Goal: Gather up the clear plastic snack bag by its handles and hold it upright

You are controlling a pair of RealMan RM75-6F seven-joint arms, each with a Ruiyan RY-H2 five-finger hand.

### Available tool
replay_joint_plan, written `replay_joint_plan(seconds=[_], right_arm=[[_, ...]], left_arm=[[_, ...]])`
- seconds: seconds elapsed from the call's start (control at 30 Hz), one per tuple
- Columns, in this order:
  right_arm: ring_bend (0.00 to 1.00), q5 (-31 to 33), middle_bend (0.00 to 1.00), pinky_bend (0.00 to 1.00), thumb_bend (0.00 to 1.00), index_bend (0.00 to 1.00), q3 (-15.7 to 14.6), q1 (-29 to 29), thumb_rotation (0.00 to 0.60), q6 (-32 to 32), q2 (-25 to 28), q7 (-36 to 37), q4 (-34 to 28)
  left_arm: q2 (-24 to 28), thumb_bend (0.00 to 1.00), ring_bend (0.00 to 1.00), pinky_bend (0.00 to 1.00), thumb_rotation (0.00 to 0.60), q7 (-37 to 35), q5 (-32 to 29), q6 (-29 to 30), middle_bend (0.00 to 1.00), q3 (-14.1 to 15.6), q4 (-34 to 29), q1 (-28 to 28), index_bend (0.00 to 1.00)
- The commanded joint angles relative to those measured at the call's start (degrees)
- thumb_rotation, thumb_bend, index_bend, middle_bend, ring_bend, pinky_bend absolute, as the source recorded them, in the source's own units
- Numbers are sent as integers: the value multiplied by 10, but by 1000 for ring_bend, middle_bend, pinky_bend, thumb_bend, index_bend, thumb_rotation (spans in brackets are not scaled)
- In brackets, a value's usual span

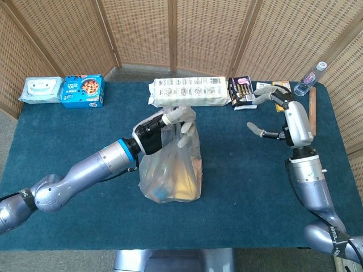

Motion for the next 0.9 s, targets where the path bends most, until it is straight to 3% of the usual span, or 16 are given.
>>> replay_joint_plan(seconds=[0.03, 0.5, 0.6, 0.7, 0.9], right_arm=[[222, 2, 320, 114, 237, 433, -3, 0, 600, -2, 0, -5, 2], [231, 4, 328, 119, 238, 446, -10, -5, 600, -3, 1, -10, 10], [239, 3, 337, 124, 238, 453, -12, -6, 600, -3, 0, -12, 13], [253, 3, 350, 140, 238, 461, -13, -9, 600, -1, 0, -13, 16], [273, 4, 369, 153, 238, 477, -15, -13, 600, -1, 4, -12, 16]], left_arm=[[-9, 303, 568, 690, 381, 24, -14, -16, 663, -14, -1, 13, 640], [-46, 308, 581, 696, 385, 119, -73, -32, 676, -53, 3, 39, 652], [-49, 327, 593, 707, 427, 132, -85, -26, 687, -54, 2, 37, 664], [-48, 349, 605, 715, 511, 148, -96, -22, 698, -57, -2, 35, 679], [-44, 354, 608, 718, 528, 169, -117, -17, 701, -55, -6, 33, 682]])
